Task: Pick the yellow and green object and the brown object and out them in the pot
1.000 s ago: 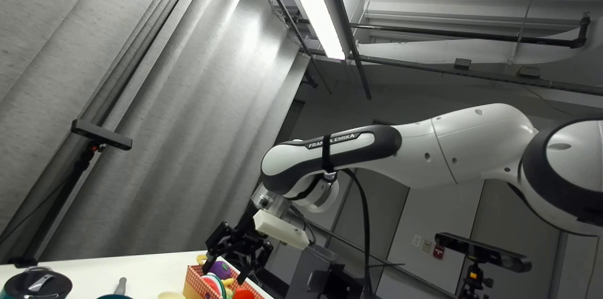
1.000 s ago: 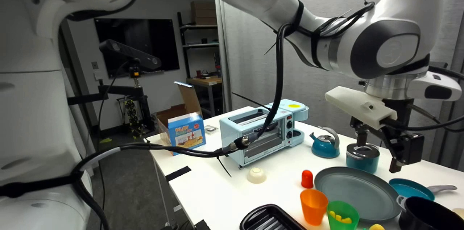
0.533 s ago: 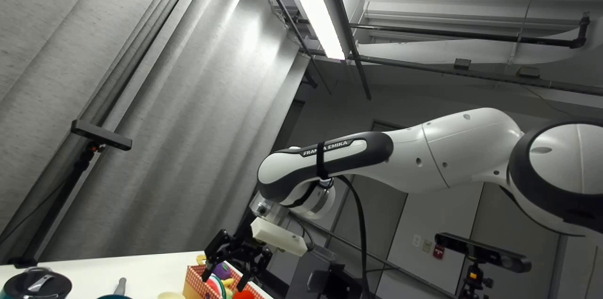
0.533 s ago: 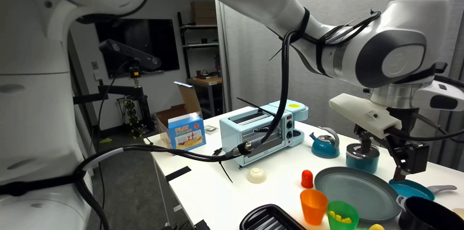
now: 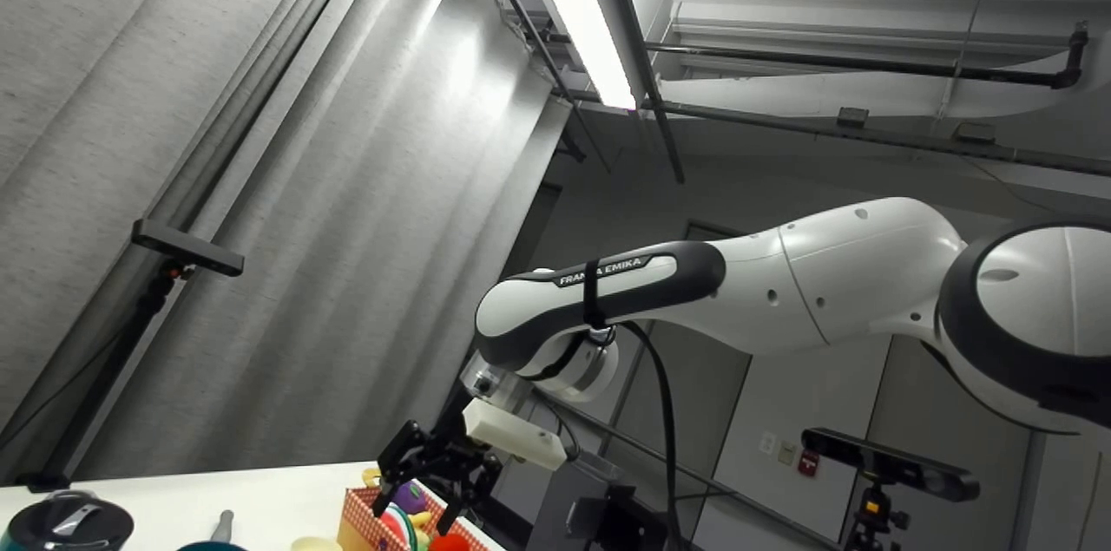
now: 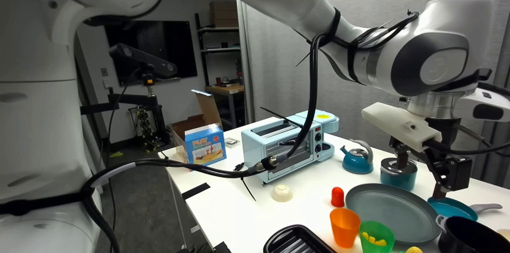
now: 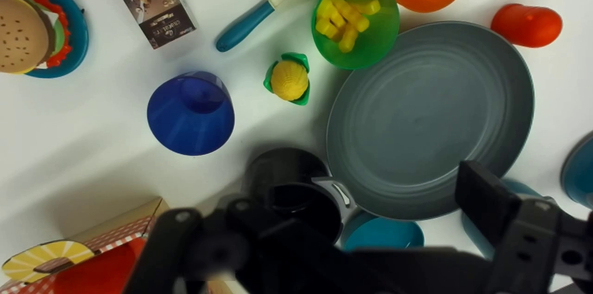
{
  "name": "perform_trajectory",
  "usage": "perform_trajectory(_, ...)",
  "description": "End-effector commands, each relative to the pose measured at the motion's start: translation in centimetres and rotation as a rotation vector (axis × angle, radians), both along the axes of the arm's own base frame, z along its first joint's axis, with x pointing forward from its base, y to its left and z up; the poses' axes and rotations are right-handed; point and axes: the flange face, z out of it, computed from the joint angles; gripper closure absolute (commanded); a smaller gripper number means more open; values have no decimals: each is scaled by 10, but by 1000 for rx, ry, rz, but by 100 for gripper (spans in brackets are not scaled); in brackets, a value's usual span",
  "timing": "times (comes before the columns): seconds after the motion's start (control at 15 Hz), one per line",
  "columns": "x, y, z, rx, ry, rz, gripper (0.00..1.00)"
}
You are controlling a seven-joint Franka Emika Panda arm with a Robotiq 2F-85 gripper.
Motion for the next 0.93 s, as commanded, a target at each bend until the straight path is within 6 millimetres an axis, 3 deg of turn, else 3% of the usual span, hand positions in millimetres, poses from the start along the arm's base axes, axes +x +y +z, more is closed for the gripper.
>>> perform_trajectory(0.0,0,0,1,0,1,0,0)
perform_trajectory(0.87,6,-10,-55,-20,71,-5,0)
